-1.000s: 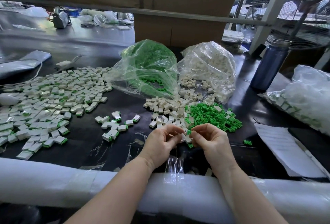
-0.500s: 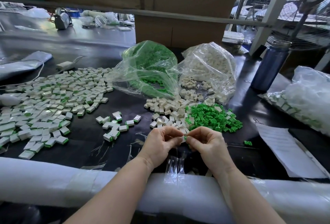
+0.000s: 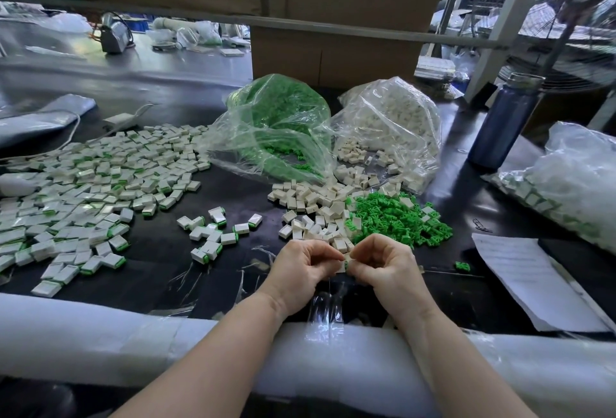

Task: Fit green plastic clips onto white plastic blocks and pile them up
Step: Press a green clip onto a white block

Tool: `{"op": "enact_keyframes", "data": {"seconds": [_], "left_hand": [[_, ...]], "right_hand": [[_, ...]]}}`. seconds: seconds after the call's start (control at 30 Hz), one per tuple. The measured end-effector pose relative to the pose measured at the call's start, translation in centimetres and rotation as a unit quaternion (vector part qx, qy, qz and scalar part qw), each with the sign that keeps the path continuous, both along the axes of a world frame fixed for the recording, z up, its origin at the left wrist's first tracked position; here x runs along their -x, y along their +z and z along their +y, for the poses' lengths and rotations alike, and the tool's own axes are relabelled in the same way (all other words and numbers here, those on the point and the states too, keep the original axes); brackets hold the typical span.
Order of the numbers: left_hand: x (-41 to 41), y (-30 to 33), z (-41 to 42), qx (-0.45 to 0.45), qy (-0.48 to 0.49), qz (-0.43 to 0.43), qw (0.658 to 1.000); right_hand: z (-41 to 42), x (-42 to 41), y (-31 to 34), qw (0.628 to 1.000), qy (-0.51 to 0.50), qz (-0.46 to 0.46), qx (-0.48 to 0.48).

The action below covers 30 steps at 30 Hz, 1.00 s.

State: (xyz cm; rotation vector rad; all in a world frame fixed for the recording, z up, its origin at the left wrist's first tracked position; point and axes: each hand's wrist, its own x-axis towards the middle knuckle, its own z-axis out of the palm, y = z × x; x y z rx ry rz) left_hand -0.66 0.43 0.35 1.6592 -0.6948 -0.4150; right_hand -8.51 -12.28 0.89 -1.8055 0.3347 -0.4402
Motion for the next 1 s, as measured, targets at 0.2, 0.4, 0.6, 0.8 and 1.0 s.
{"op": "enact_keyframes", "data": {"seconds": [0.2,0.4,0.6,0.8,1.0], "left_hand": [[0.01,0.09,0.16,-0.024,-0.01,-0.033,0.999],[0.21,0.06,0.14,-0.051,-0.017,-0.061,0.997],[0.33,0.06,0.04,-0.02,0.004,-0.06,0.998],[0.1,-0.17,0.15,-0.031,0.008,-0.087,0.996],[-0.08,-0.23,-0.05,-0.026,0.016,-0.057,0.998]], "right_hand": [[-0.09,0.09,0.04,1.0,0.019,0.012,-0.012],[0.01,0.16,0.27,0.999,0.041,0.021,-0.012],[0.07,0.06,0.15,0.999,0.003,0.002,-0.05],[-0.04,0.03,0.22,0.996,-0.011,-0.018,-0.087],[-0.18,0.01,-0.23,0.998,-0.015,-0.012,-0.061]]}}
